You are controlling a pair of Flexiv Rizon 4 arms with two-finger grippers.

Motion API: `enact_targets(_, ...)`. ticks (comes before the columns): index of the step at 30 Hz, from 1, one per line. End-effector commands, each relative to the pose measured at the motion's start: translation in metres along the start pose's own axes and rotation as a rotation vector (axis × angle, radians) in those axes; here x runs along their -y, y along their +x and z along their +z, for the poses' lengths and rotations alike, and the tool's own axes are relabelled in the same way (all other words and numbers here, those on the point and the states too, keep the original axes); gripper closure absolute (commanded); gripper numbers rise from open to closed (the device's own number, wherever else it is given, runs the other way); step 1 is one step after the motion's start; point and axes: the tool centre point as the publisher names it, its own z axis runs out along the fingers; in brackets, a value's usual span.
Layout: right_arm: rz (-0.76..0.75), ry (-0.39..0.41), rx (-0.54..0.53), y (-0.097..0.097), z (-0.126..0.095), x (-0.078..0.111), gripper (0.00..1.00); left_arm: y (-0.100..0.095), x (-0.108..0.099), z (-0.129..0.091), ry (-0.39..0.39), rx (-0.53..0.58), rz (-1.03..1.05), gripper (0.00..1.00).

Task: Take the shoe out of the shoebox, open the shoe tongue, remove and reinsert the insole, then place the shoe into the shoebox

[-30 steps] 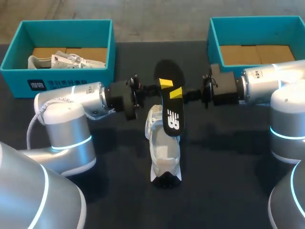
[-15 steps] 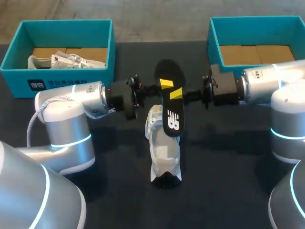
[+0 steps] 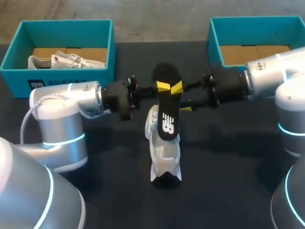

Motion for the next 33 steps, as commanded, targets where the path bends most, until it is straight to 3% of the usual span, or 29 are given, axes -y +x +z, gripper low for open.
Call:
enact_targets(1,0.004,-0.03,0.088,0.003,-0.035,0.024,0.0,-0.01,0.008,-0.025,0.053,-0.055,-0.013,1.0)
enact_targets(14,0.036,0.019,0.304,-0.016,-0.083,0.057,0.0,-0.018,0.053,-0.07,0.187,-0.226,-0.089,1.0)
enact_targets(22,-0.088,0.107,0.374,-0.025,-0.094,0.085,0.0,-0.02,0.091,-0.086,0.237,-0.279,-0.148,1.0)
enact_targets(33,-0.351,0.263,0.46,-0.041,-0.092,0.118,0.0,-0.009,0.137,-0.091,0.298,-0.343,-0.261,1.0)
